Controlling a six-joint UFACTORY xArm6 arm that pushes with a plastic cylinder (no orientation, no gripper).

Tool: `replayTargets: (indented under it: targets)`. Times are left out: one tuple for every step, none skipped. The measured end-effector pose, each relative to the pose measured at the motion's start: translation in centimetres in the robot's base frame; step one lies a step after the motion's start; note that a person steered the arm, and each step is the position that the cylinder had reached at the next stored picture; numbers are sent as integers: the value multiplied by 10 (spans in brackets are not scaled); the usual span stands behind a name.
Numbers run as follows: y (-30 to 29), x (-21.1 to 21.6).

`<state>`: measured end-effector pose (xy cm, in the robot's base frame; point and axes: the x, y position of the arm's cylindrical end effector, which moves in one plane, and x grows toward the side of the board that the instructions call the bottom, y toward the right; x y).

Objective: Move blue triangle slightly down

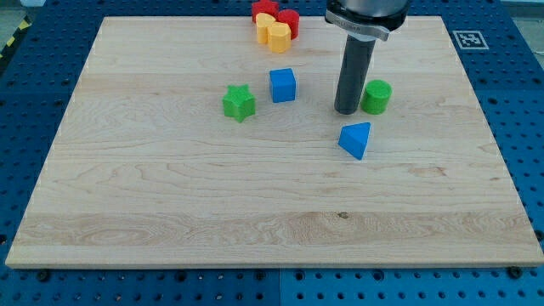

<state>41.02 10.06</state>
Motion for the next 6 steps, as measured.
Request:
replayTargets:
  targets:
    - [0,27]
    - [0,56]
    - [1,81]
    - [14,72]
    - [75,72]
    - [114,75]
